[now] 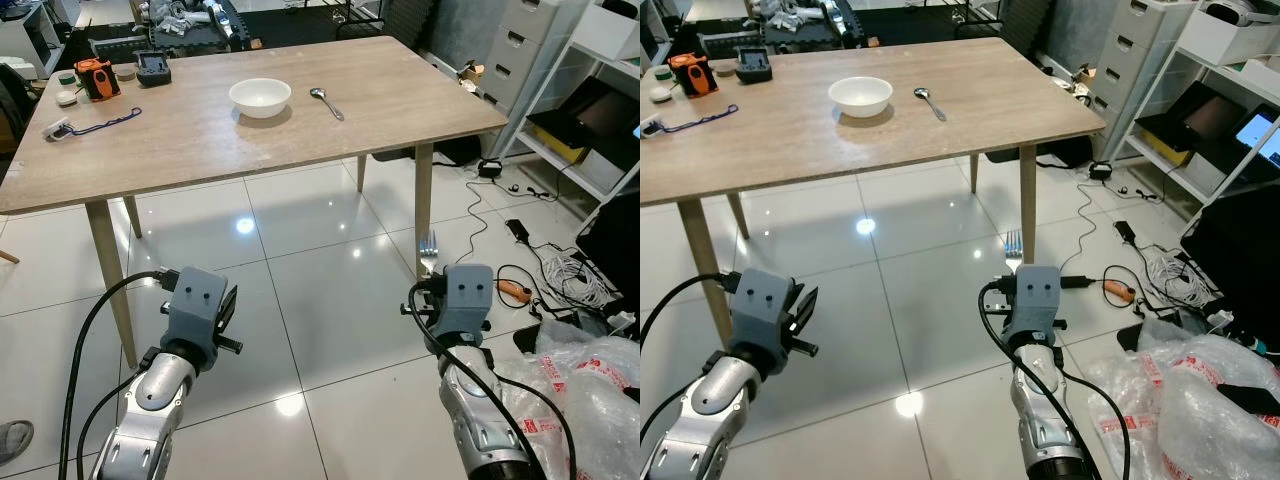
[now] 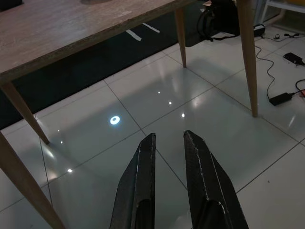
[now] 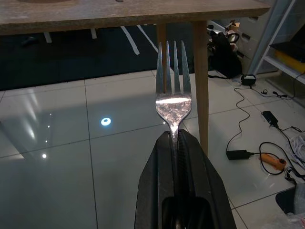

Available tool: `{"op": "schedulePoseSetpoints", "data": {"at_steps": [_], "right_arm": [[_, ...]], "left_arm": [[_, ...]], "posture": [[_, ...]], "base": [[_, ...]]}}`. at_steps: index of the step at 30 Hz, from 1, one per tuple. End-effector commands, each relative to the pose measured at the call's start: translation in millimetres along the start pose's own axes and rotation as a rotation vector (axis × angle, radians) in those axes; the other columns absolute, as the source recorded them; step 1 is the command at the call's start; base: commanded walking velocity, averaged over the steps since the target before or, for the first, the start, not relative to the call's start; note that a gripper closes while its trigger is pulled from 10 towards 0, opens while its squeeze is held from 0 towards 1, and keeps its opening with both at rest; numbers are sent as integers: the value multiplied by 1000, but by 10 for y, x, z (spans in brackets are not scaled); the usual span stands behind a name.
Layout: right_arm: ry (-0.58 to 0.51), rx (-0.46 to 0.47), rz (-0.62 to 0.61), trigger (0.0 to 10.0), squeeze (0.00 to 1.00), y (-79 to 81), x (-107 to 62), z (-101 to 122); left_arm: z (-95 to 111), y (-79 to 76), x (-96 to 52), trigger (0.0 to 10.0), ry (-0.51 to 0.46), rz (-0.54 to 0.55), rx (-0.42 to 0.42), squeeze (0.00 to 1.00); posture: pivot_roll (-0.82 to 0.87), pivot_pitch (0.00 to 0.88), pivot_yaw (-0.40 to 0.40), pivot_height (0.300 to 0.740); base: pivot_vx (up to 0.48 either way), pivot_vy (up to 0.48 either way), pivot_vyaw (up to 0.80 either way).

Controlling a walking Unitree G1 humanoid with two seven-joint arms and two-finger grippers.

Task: Setting the table

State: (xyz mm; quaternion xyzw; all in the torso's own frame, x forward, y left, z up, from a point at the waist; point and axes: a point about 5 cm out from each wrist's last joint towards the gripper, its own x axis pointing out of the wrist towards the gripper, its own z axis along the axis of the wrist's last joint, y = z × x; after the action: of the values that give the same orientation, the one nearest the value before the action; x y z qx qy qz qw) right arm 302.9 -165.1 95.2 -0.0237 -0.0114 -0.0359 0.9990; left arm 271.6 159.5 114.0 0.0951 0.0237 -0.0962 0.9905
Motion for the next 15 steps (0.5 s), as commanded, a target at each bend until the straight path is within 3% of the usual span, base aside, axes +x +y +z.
{"op": "schedulePoseSetpoints", "data": {"at_steps": [1, 15], "right_arm": [[5, 0, 10, 10000, 0, 34, 0, -22], [2, 5, 21, 10000, 0, 64, 35, -10]], "left_arm": [[-56, -7, -6, 10000, 18, 3, 7, 0], [-53, -4, -4, 10000, 16, 15, 6, 0]], "posture": [[7, 0, 57, 740], [15, 0, 47, 740]], "base": [[0, 0, 0], [0, 0, 0]]}}
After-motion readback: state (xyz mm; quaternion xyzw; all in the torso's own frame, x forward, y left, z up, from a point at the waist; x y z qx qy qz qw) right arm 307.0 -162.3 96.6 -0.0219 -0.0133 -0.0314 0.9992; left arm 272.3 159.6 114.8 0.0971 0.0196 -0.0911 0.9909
